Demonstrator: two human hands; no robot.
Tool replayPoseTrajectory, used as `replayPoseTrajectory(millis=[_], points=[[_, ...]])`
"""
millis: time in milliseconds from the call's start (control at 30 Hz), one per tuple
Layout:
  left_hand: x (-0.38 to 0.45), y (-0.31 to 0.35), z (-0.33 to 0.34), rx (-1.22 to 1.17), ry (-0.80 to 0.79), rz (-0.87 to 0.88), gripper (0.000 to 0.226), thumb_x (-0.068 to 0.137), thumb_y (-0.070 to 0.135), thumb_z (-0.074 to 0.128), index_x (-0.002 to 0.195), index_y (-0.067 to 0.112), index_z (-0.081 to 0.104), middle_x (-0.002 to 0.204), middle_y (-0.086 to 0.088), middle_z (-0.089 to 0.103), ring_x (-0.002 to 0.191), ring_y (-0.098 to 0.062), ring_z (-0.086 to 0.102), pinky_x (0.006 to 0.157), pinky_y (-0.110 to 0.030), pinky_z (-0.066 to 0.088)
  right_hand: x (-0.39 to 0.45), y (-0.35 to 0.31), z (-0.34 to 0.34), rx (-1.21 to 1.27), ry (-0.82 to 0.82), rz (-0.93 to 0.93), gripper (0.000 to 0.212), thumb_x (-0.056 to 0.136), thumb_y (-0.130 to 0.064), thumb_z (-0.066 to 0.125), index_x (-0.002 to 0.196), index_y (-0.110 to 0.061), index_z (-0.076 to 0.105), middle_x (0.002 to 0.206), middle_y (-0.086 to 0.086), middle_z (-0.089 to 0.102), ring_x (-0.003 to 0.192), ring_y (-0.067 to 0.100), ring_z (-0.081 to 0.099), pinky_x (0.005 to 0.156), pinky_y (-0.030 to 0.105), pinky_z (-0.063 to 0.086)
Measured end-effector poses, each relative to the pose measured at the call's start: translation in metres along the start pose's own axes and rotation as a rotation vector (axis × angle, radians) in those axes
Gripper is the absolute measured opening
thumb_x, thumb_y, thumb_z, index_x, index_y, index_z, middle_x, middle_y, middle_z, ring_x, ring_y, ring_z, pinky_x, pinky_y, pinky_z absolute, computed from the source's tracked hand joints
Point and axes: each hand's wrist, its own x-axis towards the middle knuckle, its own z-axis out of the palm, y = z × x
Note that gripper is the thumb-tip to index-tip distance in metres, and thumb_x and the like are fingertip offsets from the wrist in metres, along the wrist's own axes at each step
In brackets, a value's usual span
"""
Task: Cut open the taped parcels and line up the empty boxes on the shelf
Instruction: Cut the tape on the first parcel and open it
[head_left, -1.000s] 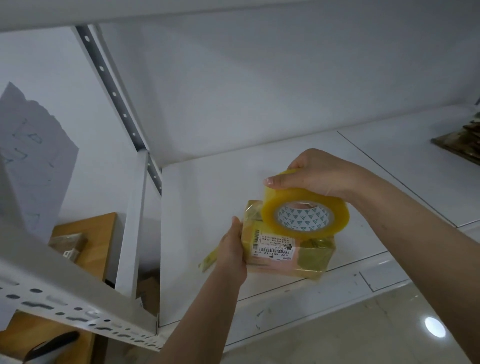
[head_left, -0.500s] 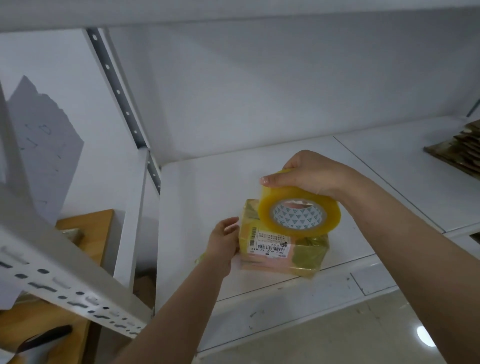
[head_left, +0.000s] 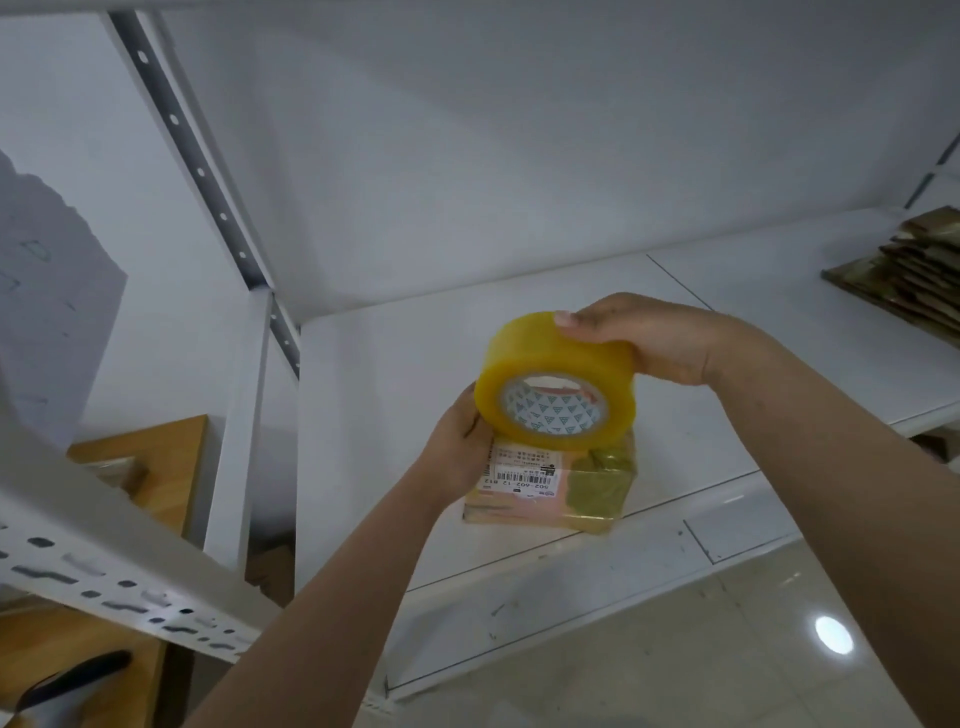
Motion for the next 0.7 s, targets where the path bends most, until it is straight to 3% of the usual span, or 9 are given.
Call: replayPoseTrajectory(millis=[100, 200, 267, 367, 467, 600, 700], points=[[0.004, -0.002, -0.001, 0.038, -0.058, 0.029, 0.029, 0.107, 0.017, 0.032, 0.112, 0.031, 0.057, 0.112, 0.003, 0.063, 0.096, 0.001, 0.064, 0.080, -0.017, 0.052, -0.006, 0.015, 0.000, 0.121, 0.091, -0.041, 0.052, 0.071, -0.055, 0.057, 0.092, -0.009, 0.070, 0.078, 0.002, 0.075, 0.074, 0.015, 0.071, 0.075, 0.028, 0.053], [0.008, -0.009, -0.004, 0.213, -0.084, 0.080, 0.049, 0.103, 0.045, 0.028, 0.139, 0.022, 0.051, 0.146, 0.004, 0.046, 0.132, -0.006, 0.045, 0.112, -0.027, 0.035, -0.017, 0.015, -0.009, -0.053, 0.247, 0.008, 0.065, 0.066, -0.069, 0.053, 0.082, -0.007, 0.066, 0.065, 0.000, 0.070, 0.063, 0.014, 0.068, 0.076, 0.031, 0.050], [0.011, -0.016, -0.006, 0.297, -0.045, 0.059, 0.055, 0.102, 0.053, 0.027, 0.143, 0.023, 0.047, 0.152, 0.011, 0.039, 0.140, -0.005, 0.034, 0.121, -0.037, 0.022, -0.028, 0.013, -0.020, -0.172, 0.314, 0.032, 0.065, 0.062, -0.077, 0.054, 0.067, -0.012, 0.061, 0.054, 0.000, 0.064, 0.053, 0.015, 0.063, 0.074, 0.033, 0.048], [0.013, -0.021, -0.006, 0.359, -0.036, 0.041, 0.069, 0.090, 0.069, 0.021, 0.143, 0.032, 0.046, 0.149, 0.023, 0.036, 0.140, 0.000, 0.031, 0.120, -0.050, 0.016, -0.044, 0.020, -0.042, -0.425, 0.358, 0.146, 0.075, 0.066, -0.078, 0.060, 0.070, -0.004, 0.069, 0.067, 0.012, 0.071, 0.064, 0.028, 0.069, 0.073, 0.036, 0.051], [0.018, -0.025, -0.005, 0.376, -0.051, 0.029, 0.073, 0.084, 0.073, 0.022, 0.143, 0.035, 0.045, 0.145, 0.032, 0.033, 0.140, 0.000, 0.031, 0.120, -0.053, 0.014, -0.052, 0.049, -0.051, -0.593, 0.365, 0.311, 0.076, 0.068, -0.075, 0.064, 0.073, 0.000, 0.072, 0.072, 0.015, 0.070, 0.069, 0.029, 0.069, 0.074, 0.036, 0.052], [0.022, -0.025, -0.004, 0.393, -0.073, 0.014, 0.063, 0.087, 0.067, 0.029, 0.142, 0.040, 0.045, 0.138, 0.043, 0.028, 0.139, 0.003, 0.030, 0.120, -0.053, 0.013, -0.046, 0.088, -0.042, -0.489, 0.336, 0.390, 0.072, 0.069, -0.076, 0.065, 0.072, -0.004, 0.073, 0.066, 0.011, 0.071, 0.063, 0.024, 0.069, 0.069, 0.034, 0.053], [0.022, -0.024, -0.006, 0.430, -0.081, 0.014, 0.057, 0.090, 0.055, 0.029, 0.144, 0.038, 0.042, 0.144, 0.035, 0.027, 0.140, 0.002, 0.028, 0.120, -0.053, 0.012, -0.040, 0.108, -0.032, -0.433, 0.329, 0.430, 0.067, 0.072, -0.073, 0.066, 0.079, -0.007, 0.072, 0.074, 0.010, 0.070, 0.067, 0.023, 0.068, 0.068, 0.033, 0.052]])
